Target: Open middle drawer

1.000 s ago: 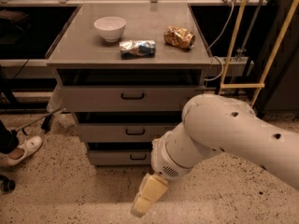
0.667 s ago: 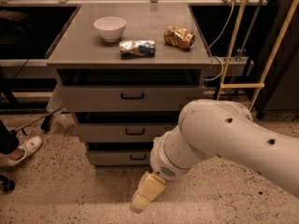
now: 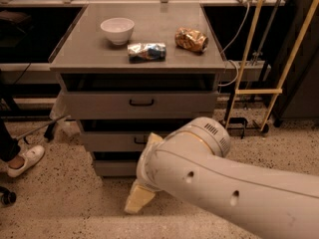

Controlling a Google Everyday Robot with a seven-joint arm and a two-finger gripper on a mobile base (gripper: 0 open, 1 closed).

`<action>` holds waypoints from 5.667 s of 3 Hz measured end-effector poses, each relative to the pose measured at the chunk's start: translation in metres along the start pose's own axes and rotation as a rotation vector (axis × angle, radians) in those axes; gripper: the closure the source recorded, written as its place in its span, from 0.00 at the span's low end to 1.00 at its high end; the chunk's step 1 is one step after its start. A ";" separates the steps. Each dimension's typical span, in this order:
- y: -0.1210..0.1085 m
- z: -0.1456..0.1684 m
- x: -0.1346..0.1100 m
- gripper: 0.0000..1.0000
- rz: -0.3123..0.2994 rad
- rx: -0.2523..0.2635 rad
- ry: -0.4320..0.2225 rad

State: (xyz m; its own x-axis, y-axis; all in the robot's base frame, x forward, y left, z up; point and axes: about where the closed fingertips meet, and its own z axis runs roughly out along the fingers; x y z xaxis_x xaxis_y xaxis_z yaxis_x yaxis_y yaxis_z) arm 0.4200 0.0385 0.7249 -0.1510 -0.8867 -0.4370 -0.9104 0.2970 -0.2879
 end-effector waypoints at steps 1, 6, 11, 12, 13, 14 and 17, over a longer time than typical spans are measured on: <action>-0.007 0.007 -0.034 0.00 -0.050 0.048 -0.064; -0.043 0.154 0.111 0.00 0.052 0.001 0.388; -0.190 0.311 0.108 0.00 -0.110 0.091 0.540; -0.214 0.315 0.083 0.00 -0.111 0.118 0.499; -0.208 0.315 0.089 0.00 -0.111 0.112 0.509; -0.230 0.307 0.125 0.00 -0.052 0.149 0.433; -0.231 0.313 0.130 0.00 -0.044 0.143 0.424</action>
Offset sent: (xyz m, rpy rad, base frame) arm 0.0141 0.0309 0.0111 0.0320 -0.0787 0.0401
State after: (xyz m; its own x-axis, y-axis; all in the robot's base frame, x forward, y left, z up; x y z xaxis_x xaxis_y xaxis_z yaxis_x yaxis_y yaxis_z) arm 0.7309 -0.0346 0.4675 -0.2855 -0.9574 -0.0424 -0.8614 0.2758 -0.4265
